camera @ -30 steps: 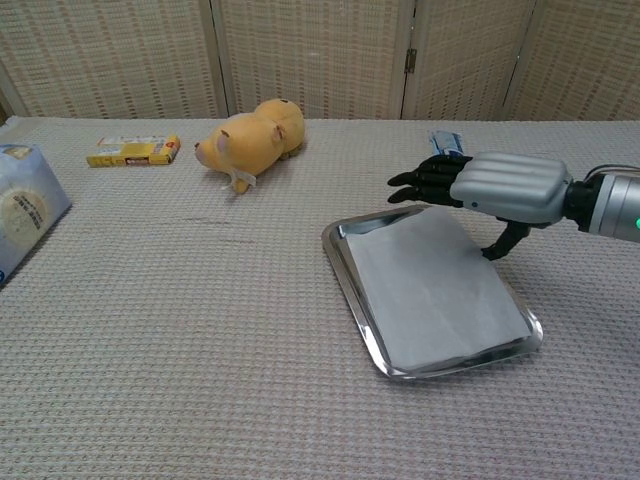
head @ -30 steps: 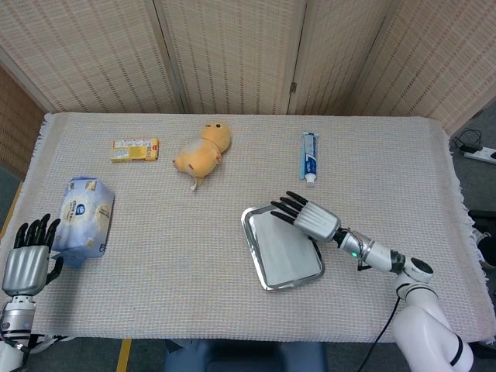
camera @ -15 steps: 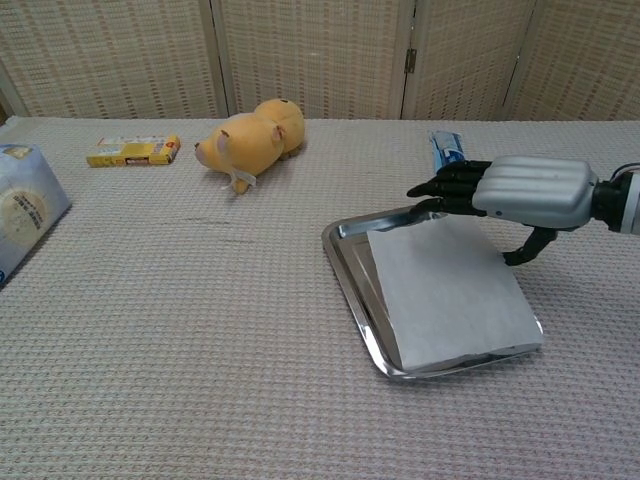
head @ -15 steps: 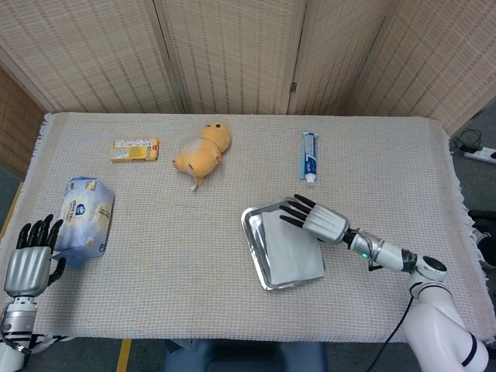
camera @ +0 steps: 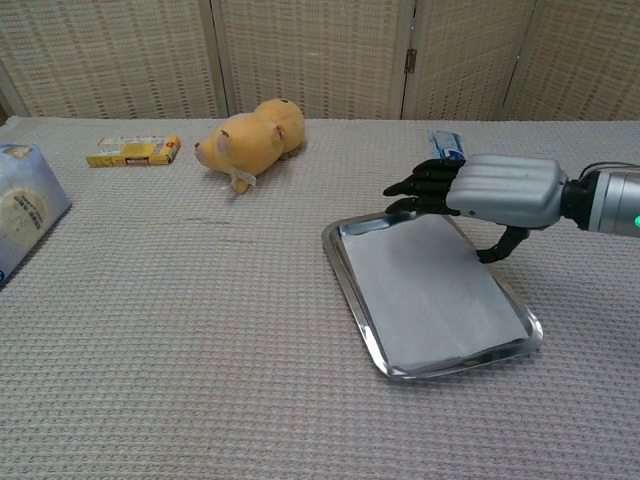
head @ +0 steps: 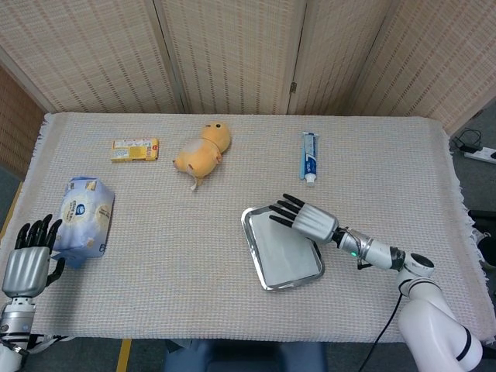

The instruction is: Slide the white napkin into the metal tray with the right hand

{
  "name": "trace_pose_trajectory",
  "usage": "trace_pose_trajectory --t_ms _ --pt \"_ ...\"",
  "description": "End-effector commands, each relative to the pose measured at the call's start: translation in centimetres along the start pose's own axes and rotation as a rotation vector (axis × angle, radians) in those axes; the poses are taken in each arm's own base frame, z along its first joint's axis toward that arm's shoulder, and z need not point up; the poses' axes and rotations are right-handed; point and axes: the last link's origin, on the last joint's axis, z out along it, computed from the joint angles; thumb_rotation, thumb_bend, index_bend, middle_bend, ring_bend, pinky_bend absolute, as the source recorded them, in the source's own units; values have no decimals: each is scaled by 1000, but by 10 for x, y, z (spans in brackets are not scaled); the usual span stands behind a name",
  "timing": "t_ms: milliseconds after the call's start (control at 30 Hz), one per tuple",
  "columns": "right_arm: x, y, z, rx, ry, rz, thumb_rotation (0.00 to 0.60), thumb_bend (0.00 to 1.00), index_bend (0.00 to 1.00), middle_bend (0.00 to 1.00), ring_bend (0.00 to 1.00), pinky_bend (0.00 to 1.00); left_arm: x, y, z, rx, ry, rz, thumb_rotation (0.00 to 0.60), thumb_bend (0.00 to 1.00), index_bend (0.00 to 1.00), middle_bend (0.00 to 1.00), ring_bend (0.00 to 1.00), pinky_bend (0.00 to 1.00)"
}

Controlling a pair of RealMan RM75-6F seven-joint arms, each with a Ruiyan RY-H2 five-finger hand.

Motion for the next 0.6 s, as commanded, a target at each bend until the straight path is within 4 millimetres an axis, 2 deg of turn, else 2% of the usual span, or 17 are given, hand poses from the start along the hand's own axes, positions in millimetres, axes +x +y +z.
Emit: trace_pose_trajectory --t_ms 33,133,333,500,600 --pt "2 -5 7 20 6 18 600 338 0 0 0 0 0 0 0 -2 -3 1 600 483 0 0 0 0" --pt "9 -6 9 37 32 -11 600 339 0 0 0 0 1 2 -2 -11 1 -2 600 483 0 0 0 0" --pt "17 12 -7 27 4 -138 600 338 0 0 0 0 3 2 -4 -14 -1 -8 600 483 0 0 0 0" --pt "23 3 -6 68 -21 -211 600 338 0 0 0 0 3 6 -5 -28 -4 -10 600 483 0 0 0 0" --pt "28 -5 -1 74 -38 -233 600 302 0 0 0 0 3 6 -6 -32 -2 -15 600 483 0 0 0 0"
